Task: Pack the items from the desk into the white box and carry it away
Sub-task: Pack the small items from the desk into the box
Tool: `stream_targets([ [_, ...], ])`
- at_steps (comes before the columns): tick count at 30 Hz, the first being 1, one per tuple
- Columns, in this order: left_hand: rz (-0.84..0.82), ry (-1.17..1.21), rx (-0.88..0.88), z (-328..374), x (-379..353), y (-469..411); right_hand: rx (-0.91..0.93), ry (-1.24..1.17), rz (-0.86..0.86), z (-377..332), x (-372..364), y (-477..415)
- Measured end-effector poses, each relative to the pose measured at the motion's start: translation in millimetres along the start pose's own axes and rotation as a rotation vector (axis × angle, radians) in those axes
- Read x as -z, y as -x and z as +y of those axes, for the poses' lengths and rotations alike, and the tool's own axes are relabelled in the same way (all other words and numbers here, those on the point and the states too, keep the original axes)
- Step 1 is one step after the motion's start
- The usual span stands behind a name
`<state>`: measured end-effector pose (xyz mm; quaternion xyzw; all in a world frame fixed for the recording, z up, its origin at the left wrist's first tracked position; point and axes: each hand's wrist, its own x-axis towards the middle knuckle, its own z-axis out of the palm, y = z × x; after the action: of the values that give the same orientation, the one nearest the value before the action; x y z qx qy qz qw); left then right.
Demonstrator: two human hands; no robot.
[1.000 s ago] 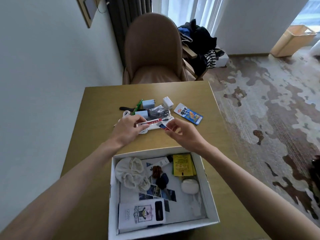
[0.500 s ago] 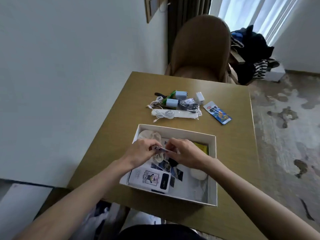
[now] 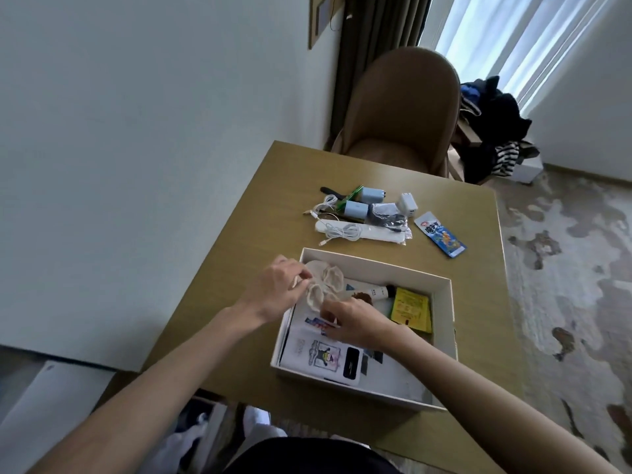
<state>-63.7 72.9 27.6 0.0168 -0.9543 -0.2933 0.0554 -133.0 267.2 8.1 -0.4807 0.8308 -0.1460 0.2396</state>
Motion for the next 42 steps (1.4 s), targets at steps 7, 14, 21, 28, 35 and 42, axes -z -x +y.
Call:
stream_targets([
  [7,-0.047,0.075,-0.105,-34.4,0.4,-24.0,-0.149,-0.043,-0.012,-6.6,-5.2,-3.8],
  [14,-0.089,0.118,-0.2,-40.5,-3.1,-43.5,-0.25,-0.07,-0.001,-19.2,-20.5,2.0],
  [21,-0.07,0.204,-0.179,-42.4,2.6,-63.8,-0.231,-0.164,-0.037,-14.9,-5.9,-2.8],
  [28,0.035,0.267,-0.039,-46.5,18.1,-114.0,-0.208,-0.342,0.217,26.9,81.0,-44.8],
  [35,-0.192,0.087,0.226,-70.8,-0.8,-155.5,-0.326,-0.401,0.334,88.8,109.0,-104.3],
  [42,-0.25,-0.04,0.378,-86.8,-22.6,-165.3,-0.299,0.224,-0.003,128.1,82.7,-176.3],
])
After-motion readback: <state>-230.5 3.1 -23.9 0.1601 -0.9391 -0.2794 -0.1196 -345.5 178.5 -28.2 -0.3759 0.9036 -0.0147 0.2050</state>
